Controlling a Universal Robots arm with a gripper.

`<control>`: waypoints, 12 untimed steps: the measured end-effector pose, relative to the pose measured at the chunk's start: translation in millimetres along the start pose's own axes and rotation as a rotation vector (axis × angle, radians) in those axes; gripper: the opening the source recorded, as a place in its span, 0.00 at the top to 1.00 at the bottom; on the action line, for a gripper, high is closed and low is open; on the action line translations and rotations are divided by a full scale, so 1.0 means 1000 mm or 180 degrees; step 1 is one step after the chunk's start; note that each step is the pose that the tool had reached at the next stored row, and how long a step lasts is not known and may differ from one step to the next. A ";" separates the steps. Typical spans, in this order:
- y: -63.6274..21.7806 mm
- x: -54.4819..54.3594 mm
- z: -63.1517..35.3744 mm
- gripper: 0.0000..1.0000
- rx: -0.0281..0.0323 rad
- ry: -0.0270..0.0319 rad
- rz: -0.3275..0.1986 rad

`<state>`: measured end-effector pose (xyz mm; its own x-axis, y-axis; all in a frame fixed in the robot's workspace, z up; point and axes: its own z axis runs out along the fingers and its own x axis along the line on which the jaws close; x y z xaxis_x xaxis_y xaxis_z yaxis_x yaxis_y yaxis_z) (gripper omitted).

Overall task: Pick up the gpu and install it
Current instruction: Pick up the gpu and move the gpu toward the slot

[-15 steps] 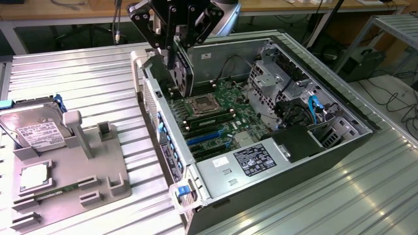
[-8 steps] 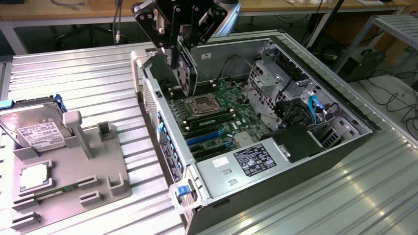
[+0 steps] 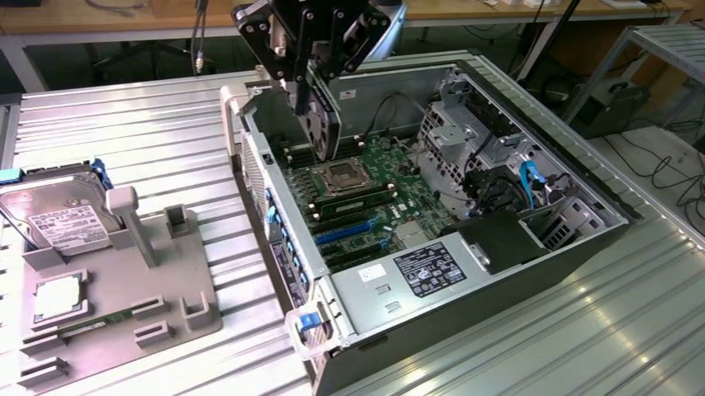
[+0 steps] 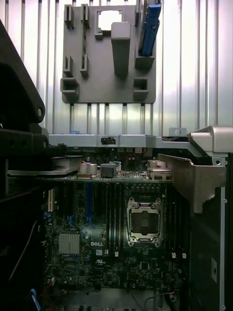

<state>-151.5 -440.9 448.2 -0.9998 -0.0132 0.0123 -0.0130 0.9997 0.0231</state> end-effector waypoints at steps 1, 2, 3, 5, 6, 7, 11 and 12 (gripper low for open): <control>0.0000 -0.001 0.0000 0.73 0.0000 0.0000 0.0000; 0.0000 -0.002 0.0000 0.73 0.0000 0.0000 0.0000; 0.0000 -0.003 0.0000 0.73 0.0000 0.0000 0.0000; -0.0001 -0.005 0.0000 0.73 0.0000 0.0000 0.0000; -0.0001 -0.006 0.0000 0.73 0.0000 0.0000 0.0000; -0.0001 -0.007 0.0000 0.73 0.0000 0.0000 0.0000; -0.0001 -0.011 0.0000 0.73 0.0000 0.0000 0.0000; -0.0002 -0.013 0.0000 0.73 0.0000 0.0000 0.0000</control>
<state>-138.3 -440.9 448.1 -0.9998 -0.0133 0.0123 -0.0130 0.9996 0.0231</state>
